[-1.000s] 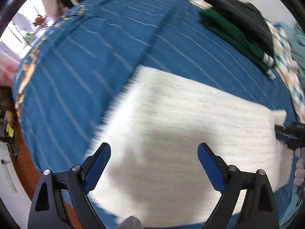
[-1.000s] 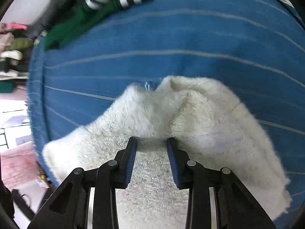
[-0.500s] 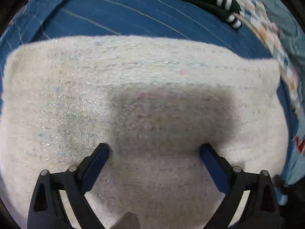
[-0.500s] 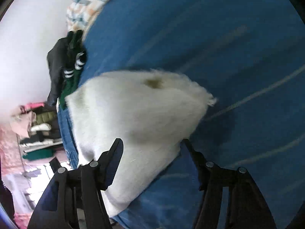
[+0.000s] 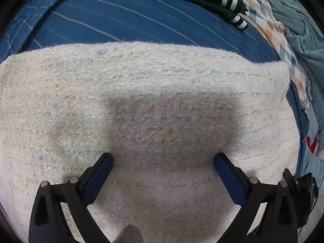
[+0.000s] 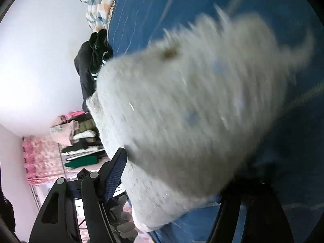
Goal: Fold large clothes
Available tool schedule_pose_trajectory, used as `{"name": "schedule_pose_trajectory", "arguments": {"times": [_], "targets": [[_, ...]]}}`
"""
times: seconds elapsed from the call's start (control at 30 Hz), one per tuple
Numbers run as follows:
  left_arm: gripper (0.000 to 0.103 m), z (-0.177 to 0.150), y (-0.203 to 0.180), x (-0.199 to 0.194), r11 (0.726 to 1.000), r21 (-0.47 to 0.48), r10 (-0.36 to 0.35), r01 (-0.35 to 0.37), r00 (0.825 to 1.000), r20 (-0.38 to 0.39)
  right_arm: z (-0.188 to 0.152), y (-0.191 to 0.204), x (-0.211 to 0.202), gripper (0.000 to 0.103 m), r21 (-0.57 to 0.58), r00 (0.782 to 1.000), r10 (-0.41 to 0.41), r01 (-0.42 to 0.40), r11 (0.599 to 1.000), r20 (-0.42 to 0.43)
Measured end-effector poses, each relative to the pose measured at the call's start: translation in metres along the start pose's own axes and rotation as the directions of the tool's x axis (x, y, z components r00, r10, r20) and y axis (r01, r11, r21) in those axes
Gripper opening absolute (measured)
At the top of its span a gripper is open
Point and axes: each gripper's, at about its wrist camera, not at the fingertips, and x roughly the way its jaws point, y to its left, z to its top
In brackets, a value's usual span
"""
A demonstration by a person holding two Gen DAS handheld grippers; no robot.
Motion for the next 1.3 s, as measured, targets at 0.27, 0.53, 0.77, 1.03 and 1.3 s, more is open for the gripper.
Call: {"name": "schedule_pose_trajectory", "arguments": {"times": [0.27,0.53,0.77,1.03,1.3], "targets": [[0.103,0.014,-0.025,0.014,0.999,0.041,0.016,-0.017,1.0,0.015,0.038,0.031,0.039,0.026,-0.024,0.993,0.045,-0.042,0.999,0.11],[0.103,0.046,-0.098,0.034,0.982,0.185,-0.04,0.036,0.999,0.02,0.025,0.12,-0.001,0.021,-0.177,0.971,0.053,-0.012,0.984,0.232],[0.103,0.08,-0.157,0.049,0.957,0.172,-0.231,0.235,0.972,-0.045,0.026,0.222,-0.032,0.021,-0.431,0.936,-0.083,0.235,0.871,0.343],[0.103,0.01,0.006,-0.065,0.997,-0.072,-0.007,0.016,0.992,0.129,-0.053,0.303,0.037,0.021,-0.699,0.953,-0.197,0.304,0.647,0.231],[0.103,-0.078,0.166,-0.066,0.864,-0.335,0.398,-0.377,0.917,-0.005,-0.202,0.257,0.237,0.021,-0.917,0.871,-0.479,0.276,0.289,0.111]]}}
